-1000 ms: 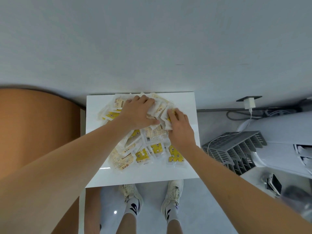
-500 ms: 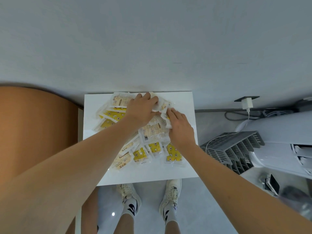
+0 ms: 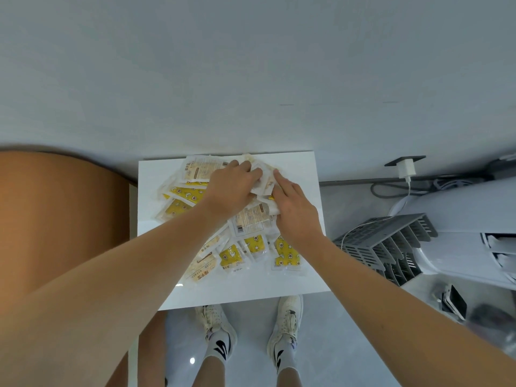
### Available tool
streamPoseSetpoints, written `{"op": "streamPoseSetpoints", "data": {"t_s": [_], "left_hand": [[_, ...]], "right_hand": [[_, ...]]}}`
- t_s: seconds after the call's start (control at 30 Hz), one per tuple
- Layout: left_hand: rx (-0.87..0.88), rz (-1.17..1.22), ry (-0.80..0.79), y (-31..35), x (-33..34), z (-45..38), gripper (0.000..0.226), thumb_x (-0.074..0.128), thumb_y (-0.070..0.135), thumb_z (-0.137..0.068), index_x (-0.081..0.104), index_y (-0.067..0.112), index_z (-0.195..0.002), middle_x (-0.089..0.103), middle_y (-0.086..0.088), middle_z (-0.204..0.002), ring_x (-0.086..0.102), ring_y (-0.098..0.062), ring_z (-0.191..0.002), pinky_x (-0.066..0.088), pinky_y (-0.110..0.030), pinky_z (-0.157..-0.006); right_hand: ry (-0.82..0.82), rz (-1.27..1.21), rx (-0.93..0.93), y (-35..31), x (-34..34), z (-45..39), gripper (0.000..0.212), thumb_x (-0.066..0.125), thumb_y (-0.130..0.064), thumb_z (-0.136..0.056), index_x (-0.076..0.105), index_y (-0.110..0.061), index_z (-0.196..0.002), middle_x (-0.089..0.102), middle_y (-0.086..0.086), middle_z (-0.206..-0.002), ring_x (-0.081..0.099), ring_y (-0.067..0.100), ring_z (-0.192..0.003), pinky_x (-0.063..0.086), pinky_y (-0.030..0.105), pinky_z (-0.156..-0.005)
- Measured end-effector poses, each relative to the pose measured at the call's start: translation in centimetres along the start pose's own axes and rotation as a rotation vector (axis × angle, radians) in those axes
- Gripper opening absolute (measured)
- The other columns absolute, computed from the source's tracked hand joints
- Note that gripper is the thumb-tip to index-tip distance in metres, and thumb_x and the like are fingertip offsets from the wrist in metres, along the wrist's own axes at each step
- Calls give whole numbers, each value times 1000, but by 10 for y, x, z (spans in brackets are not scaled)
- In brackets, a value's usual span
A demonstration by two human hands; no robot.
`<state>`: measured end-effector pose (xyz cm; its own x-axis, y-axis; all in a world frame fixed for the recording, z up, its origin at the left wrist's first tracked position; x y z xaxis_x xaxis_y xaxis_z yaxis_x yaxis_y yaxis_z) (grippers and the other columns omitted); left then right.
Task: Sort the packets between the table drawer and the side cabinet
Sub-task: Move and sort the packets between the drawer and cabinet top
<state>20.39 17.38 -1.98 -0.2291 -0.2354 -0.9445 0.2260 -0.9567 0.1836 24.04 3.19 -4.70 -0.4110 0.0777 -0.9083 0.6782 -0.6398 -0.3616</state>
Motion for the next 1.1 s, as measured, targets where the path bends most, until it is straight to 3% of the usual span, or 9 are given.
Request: {"op": "streamPoseSetpoints", "data": {"t_s": [0.2,0.33,0.43,0.57,0.77,0.9,0.97,1.03,1.1], "left_hand": [[-35,-12,-1,-3,9,-1,33,76,18,-84,59,21,-112,58,1,-97,55,-24,-93,47,-35,-55],[-25,-41,32,-8,5,14,52,75,3,-80,56,23,-125,61,3,-108,57,-22,-96,52,-36,-53],[-1,-34,62,-8,-28,38,73,75,-7,-69,51,22,-132,60,3,-115,57,-22,-99,53,-36,-55],[-66,-3,145,-9,-109,90,78,68,-13,-62,56,19,-132,63,0,-120,61,-26,-101,56,-39,-61],[-303,14,255,-17,-233,230,77,69,-9,-62,59,21,-133,63,1,-126,63,-26,-108,56,-36,-66],[-512,58,362,-6,-295,358,62,48,1,-75,59,21,-133,61,2,-128,61,-25,-107,57,-38,-67],[-616,77,397,4,-315,425,60,61,4,-77,57,25,-133,59,4,-128,63,-24,-107,57,-35,-70],[-751,109,406,12,-328,496,66,77,23,-75,54,30,-136,57,8,-130,62,-20,-107,57,-33,-71],[-888,132,438,21,-334,573,72,75,27,-74,51,31,-141,55,9,-135,59,-19,-112,57,-37,-74]], "right_hand": [[-21,5,-75,-4,-6,8,68,53,15,-75,54,-16,-135,35,-5,-162,40,19,-138,55,28,-59],[-73,10,-35,-1,-23,14,77,55,15,-81,43,-17,-150,35,2,-162,32,23,-147,60,40,-80],[-106,18,-29,-8,-58,22,79,56,13,-83,37,-18,-154,31,2,-164,23,26,-153,55,42,-98],[-112,27,-76,-49,-125,35,80,51,13,-85,33,-18,-157,27,1,-166,17,26,-156,53,40,-102],[-56,15,-266,-153,-229,73,83,51,15,-82,36,-17,-157,30,0,-165,21,25,-155,57,42,-95],[-68,30,-475,-245,-282,120,84,46,15,-85,29,-19,-160,23,-3,-168,16,21,-156,44,37,-112],[-84,47,-610,-296,-297,148,80,47,12,-89,29,-21,-159,23,-4,-167,16,20,-156,38,32,-114],[-98,53,-769,-350,-305,178,76,51,9,-91,31,-21,-158,27,-4,-166,22,21,-155,40,32,-113],[-118,72,-925,-408,-307,211,74,54,6,-93,33,-22,-158,30,-5,-165,25,22,-154,41,32,-112]]}}
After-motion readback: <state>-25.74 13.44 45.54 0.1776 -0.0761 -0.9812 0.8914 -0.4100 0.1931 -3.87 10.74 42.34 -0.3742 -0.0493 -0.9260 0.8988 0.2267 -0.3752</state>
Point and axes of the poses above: each hand's wrist, its own z-axis away from the middle knuckle, its own x-axis out of the palm, y = z × x, the point moved 6 cm from there along -z, towards the middle knuckle
